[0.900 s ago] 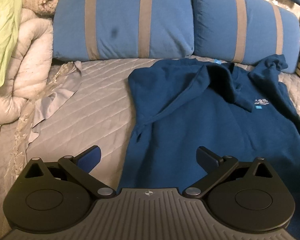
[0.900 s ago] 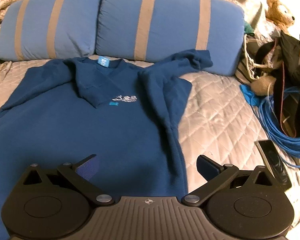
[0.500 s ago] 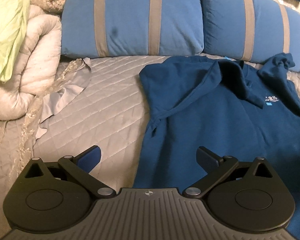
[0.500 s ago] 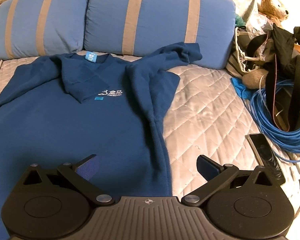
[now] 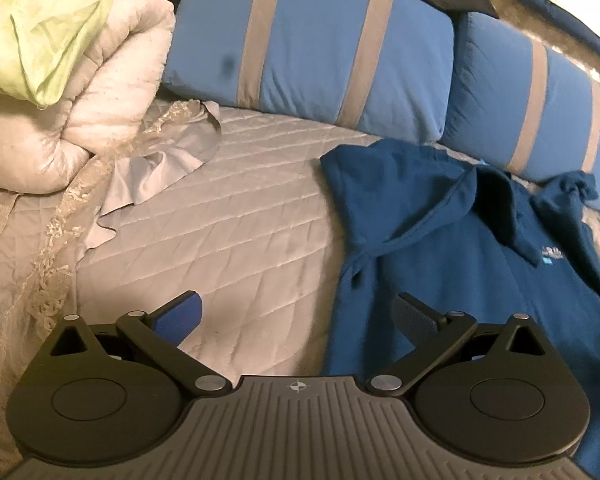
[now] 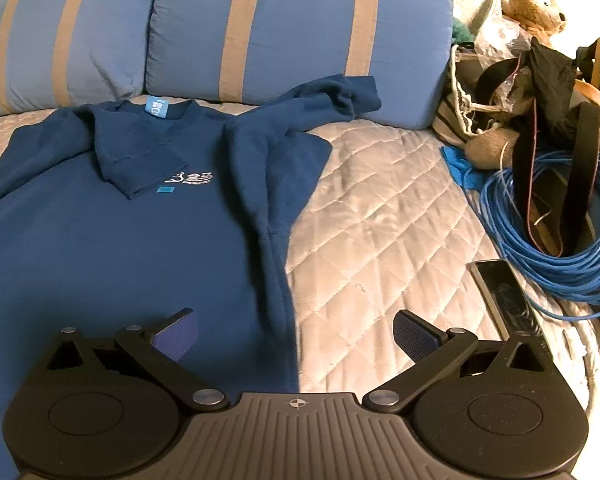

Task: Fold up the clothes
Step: 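Move both grippers over the dark blue sweatshirt lying on the bed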

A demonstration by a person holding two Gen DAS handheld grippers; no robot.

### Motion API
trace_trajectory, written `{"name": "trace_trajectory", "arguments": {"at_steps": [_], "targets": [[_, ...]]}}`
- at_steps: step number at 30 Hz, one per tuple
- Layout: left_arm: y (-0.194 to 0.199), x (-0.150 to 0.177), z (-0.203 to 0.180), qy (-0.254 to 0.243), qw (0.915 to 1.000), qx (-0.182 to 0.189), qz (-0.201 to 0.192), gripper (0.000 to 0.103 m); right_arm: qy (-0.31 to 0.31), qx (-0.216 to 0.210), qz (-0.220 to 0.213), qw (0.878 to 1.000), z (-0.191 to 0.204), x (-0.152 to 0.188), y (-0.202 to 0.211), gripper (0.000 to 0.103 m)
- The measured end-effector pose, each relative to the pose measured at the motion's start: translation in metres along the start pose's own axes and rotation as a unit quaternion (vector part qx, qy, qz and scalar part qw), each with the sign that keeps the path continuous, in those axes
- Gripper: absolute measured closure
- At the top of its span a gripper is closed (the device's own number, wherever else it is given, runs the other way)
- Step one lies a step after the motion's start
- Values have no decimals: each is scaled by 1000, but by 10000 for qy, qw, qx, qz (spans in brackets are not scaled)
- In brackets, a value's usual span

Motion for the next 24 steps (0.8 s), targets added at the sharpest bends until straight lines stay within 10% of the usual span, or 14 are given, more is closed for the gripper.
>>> {"name": "trace_trajectory", "arguments": {"at_steps": [24], "targets": [[61,0,7,92,9881,936,-1216,0,-336,-692,-135,9969,-43,-51,11,0]]}}
Point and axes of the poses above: each gripper's, at about its wrist camera, not at the fingertips, and y roughly against the way its jaws point, z to its left, x to its underside, the point moved 6 cm from there along -y, roughly the way its jaws point, and after that the axes turned 13 degrees about -y, right-handed, at the moved point
